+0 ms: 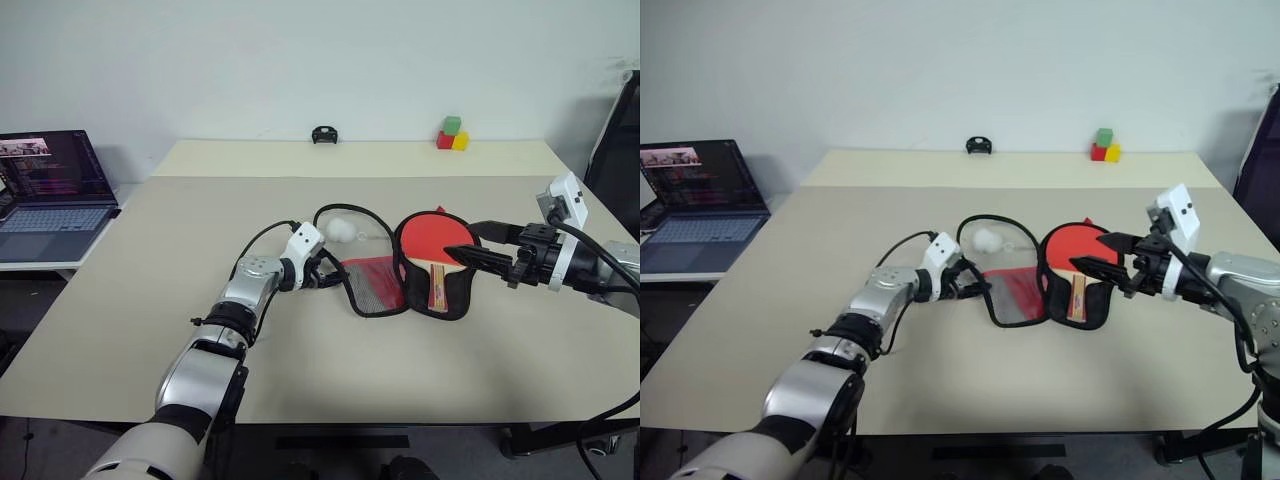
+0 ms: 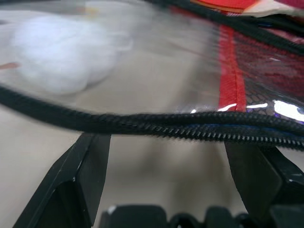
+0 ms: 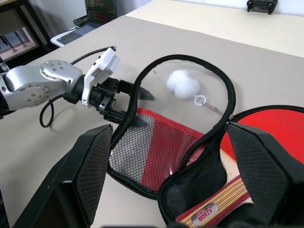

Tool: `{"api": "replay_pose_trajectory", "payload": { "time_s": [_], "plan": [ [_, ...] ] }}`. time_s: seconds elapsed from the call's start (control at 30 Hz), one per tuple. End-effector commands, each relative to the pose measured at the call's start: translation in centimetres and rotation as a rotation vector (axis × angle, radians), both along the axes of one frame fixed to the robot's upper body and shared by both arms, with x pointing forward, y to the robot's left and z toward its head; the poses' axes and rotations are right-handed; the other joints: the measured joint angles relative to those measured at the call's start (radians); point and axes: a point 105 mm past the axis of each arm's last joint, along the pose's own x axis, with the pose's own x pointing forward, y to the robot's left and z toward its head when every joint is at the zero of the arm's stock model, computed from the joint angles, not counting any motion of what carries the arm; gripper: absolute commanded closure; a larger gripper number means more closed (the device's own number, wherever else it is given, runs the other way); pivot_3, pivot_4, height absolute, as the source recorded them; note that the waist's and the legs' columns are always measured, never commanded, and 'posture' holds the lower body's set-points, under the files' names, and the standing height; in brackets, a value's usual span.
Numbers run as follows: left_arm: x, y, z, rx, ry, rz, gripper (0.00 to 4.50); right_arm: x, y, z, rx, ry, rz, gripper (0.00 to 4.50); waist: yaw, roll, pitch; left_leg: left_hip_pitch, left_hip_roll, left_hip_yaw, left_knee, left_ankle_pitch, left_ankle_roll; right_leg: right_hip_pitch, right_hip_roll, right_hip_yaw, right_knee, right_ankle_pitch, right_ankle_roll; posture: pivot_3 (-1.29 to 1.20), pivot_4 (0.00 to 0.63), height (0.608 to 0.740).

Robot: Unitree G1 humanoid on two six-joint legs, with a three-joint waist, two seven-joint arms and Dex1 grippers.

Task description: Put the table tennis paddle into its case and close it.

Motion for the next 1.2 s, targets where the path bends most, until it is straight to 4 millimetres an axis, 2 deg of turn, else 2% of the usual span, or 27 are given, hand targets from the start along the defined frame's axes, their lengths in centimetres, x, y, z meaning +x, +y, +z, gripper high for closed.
{"api": "replay_pose_trajectory", "payload": {
  "time_s": [0.03,0.17,0.3,0.53,0.7,0.83,0.97,1.03,1.13,1.2],
  "plan": [
    [0.6,-3.0,3.9,-0.057,-0.104,-0.073,0.51,-0.9,-0.4,1.4,-0.006,-0.061,-0.014,0.35,0.003,-0.001,0.0,0.0,0.0,0.0,0.0,0.0,0.0,0.0,0.0,0.0,0.0,0.0,0.0,0.0,0.15,0.74],
    [0.5,-5.4,6.0,-0.093,-0.142,-0.134,0.51,-1.1,-0.8,1.5,0.0,-0.069,-0.041,0.35,0.013,-0.001,0.001,-0.001,0.0,0.0,0.0,0.0,0.0,0.0,0.0,-0.001,0.0,0.0,0.0,0.0,0.15,0.74],
    [0.2,-8.7,8.2,-0.113,-0.184,-0.203,0.51,-1.8,-1.3,1.4,0.002,-0.068,-0.069,0.35,0.023,-0.002,0.001,-0.001,0.0,0.0,0.0,0.0,0.0,0.0,0.0,0.0,-0.001,0.0,0.0,0.0,0.15,0.74],
    [-0.9,-14.0,9.2,-0.139,-0.196,-0.245,0.51,-2.6,-2.2,1.2,0.005,-0.064,-0.146,0.35,0.025,-0.003,0.002,-0.001,0.0,0.001,0.0,0.0,0.0,0.0,0.0,0.0,0.0,0.0,0.0,0.0,0.15,0.74],
    [-1.3,-15.7,9.6,-0.161,-0.215,-0.235,0.51,-2.8,-3.0,0.6,-0.003,-0.041,-0.215,0.35,0.023,-0.003,0.002,0.0,0.0,0.002,0.0,0.0,0.0,0.0,0.0,0.0,0.0,0.0,0.0,0.0,0.15,0.74],
    [-1.0,-14.6,10.8,-0.206,-0.246,-0.247,0.51,-2.2,-3.3,-0.3,0.003,-0.005,-0.259,0.35,0.021,-0.003,0.002,0.001,0.0,0.002,0.0,0.0,0.001,0.0,0.001,0.0,0.001,0.0,0.0,0.0,0.15,0.74],
    [-0.4,-11.3,10.8,-0.212,-0.276,-0.253,0.51,-0.6,-3.3,-2.2,-0.002,0.031,-0.305,0.35,0.014,-0.003,0.002,0.002,0.0,0.003,0.0,0.0,0.001,0.0,0.001,0.0,0.001,0.0,0.0,0.0,0.15,0.74],
    [-0.6,-9.4,10.6,-0.202,-0.291,-0.303,0.51,0.8,-3.6,-3.5,-0.003,0.075,-0.344,0.35,0.011,-0.003,0.002,0.002,0.0,0.003,0.0,0.001,0.001,0.0,0.001,0.0,0.001,0.0,0.0,0.0,0.15,0.74],
    [-1.2,-7.5,10.7,-0.231,-0.29,-0.354,0.51,2.4,-4.2,-5.1,-0.026,0.118,-0.403,0.35,0.007,-0.003,0.002,0.001,0.0,0.003,0.0,0.001,0.0,0.0,0.001,0.0,0.001,0.0,0.0,0.0,0.15,0.74],
    [-1.8,-6.2,10.7,-0.239,-0.29,-0.381,0.51,3.5,-4.8,-5.8,-0.027,0.133,-0.435,0.71,0.005,-0.003,0.002,0.0,0.0,0.002,0.0,0.001,0.0,-0.001,0.001,0.0,0.001,0.0,0.0,0.0,0.15,0.74]
  ]
}}
